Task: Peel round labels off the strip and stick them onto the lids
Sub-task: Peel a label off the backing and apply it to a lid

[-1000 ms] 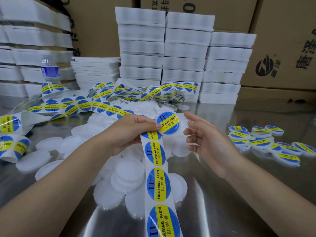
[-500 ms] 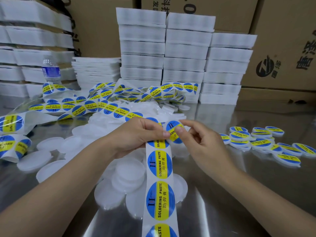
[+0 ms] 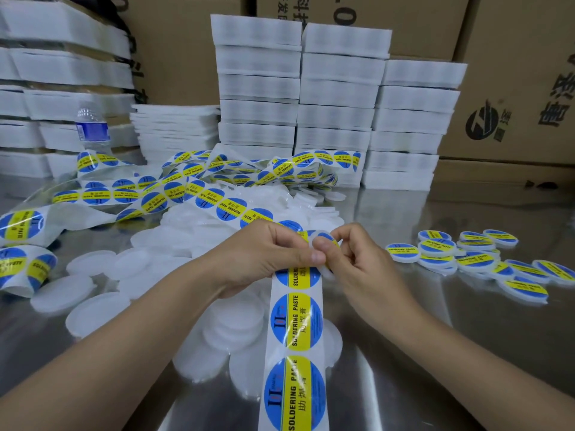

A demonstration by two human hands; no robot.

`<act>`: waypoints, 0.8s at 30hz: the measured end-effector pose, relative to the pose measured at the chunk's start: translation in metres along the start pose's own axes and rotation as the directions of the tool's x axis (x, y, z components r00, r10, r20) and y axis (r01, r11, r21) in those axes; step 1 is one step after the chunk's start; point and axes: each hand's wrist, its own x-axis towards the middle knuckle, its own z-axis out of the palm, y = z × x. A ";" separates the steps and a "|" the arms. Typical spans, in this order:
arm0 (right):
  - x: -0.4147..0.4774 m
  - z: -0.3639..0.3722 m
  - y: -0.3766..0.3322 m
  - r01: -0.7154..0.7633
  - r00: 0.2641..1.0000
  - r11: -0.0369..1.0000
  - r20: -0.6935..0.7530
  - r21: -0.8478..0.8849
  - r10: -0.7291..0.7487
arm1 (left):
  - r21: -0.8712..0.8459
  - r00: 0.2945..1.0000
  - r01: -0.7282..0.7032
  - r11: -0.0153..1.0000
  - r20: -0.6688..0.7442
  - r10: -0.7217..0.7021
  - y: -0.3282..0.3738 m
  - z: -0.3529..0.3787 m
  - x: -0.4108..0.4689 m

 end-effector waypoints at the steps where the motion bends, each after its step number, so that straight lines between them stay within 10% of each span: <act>1: 0.000 0.000 0.000 -0.003 1.000 1.000 -0.010 0.015 0.003 | 0.004 1.000 -0.001 1.000 -0.016 0.001 0.000 0.000 0.000; 24: 0.005 -0.004 -0.001 0.063 0.993 0.996 -0.102 0.058 -0.056 | -0.087 0.996 0.040 0.995 -0.072 -0.047 0.005 0.002 -0.001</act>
